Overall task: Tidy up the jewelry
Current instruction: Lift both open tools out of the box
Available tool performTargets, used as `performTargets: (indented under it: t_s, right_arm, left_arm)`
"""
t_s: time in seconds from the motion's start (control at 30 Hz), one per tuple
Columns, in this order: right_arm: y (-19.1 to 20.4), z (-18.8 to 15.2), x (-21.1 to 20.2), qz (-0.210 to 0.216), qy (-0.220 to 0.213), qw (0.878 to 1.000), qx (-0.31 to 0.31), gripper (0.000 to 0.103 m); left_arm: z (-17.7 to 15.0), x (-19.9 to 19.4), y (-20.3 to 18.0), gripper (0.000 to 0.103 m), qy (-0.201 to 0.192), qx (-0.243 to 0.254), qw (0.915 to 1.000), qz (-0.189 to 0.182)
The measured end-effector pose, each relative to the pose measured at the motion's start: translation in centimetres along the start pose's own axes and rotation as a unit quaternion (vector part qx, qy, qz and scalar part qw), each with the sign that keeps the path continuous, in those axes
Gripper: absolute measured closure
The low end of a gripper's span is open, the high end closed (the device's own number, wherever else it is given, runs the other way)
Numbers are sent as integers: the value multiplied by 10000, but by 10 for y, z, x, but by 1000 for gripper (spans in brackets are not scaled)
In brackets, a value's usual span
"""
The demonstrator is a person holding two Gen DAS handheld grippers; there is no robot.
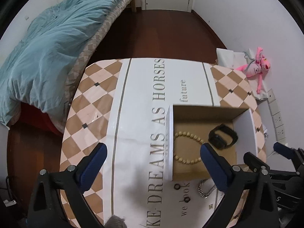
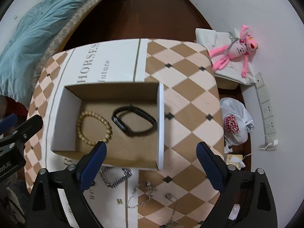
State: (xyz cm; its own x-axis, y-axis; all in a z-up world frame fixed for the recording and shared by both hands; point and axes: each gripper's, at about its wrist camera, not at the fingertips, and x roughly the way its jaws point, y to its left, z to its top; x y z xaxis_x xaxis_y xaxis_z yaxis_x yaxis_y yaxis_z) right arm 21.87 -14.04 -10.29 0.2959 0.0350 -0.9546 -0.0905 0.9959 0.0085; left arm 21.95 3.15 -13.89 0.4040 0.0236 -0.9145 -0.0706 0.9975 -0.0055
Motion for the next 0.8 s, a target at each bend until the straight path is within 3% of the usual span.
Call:
performTargets:
  t_s: [0.4,0.8]
  right_arm:
    - [-14,-31,-20,-312,-374,9988,97,6]
    - [-18,-62,-107,-354,-1222,9917,167,6]
  left_arm:
    - [-23,-28,-9,2,-309,4,9995,53]
    - [-45,-94,-17,2,-782,40,9969,-30]
